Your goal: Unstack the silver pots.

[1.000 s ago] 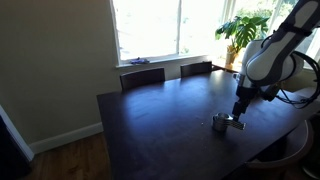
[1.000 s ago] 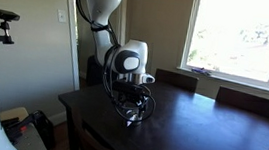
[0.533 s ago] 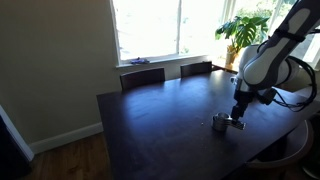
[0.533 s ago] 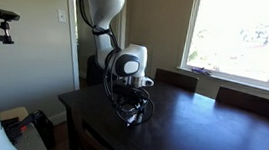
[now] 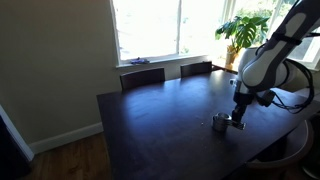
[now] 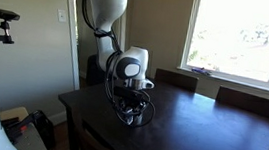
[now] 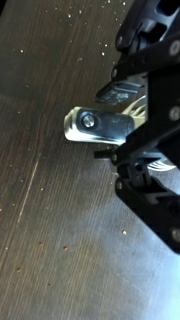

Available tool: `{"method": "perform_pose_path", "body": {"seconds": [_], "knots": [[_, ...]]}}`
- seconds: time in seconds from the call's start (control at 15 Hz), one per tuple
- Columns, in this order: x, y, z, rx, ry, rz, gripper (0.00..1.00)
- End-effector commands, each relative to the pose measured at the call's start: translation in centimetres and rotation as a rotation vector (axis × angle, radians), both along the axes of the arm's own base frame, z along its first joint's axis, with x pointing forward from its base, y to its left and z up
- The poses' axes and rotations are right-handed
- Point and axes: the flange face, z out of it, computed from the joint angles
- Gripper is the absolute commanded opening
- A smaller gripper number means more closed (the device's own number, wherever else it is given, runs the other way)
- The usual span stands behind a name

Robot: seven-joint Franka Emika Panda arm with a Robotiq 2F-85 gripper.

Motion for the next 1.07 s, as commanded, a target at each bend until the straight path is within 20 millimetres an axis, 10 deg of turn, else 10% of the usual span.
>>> {"method": "perform_pose_path", "body": {"seconds": [0.0,0.13,1.0], "knots": [[-0.1,-0.1,0.4,0.006,-0.028,0.017,0.20],[-0.1,-0.2,0.6,-0.005,-0.039,0.019,0.07],[-0.8,0.1,2.4,-0.028,-0.171,0.085,0.11]]}}
